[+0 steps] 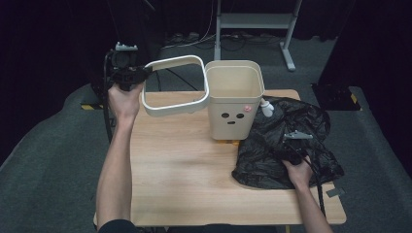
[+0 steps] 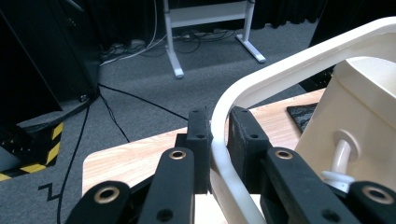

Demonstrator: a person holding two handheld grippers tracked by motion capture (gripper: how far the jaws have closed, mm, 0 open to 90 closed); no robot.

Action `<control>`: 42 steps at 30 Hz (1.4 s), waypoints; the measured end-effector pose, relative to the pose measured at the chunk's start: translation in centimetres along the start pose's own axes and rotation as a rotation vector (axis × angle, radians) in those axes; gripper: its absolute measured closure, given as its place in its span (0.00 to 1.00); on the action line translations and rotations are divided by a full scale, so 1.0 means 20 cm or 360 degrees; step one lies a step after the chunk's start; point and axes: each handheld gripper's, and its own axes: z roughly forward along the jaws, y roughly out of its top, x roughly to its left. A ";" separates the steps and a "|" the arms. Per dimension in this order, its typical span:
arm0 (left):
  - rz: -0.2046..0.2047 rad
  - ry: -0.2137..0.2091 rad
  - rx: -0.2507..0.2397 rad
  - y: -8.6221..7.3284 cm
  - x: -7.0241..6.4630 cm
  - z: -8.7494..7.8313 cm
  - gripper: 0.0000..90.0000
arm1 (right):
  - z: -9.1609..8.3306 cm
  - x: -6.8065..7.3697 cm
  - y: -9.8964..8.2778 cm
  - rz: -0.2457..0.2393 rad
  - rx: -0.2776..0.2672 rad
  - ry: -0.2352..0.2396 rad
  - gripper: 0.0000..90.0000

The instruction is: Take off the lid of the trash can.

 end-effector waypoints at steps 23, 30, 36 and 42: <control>-0.0069 0.0057 0.0026 -0.16 0.10 0.00 0.87 | 0.00 0.00 0.00 0.0000 0.0000 0.0000 0.34; -0.0100 0.0063 0.0042 -0.21 0.14 0.01 0.87 | 0.00 0.00 0.00 0.0000 0.0000 -0.0001 0.34; -0.0125 0.0058 0.0052 -0.25 0.16 0.02 0.87 | 0.00 0.00 0.00 0.0000 0.0001 -0.0002 0.34; -0.0153 0.0064 0.0070 -0.31 0.19 0.04 0.87 | 0.00 0.00 0.00 0.0000 0.0001 -0.0002 0.34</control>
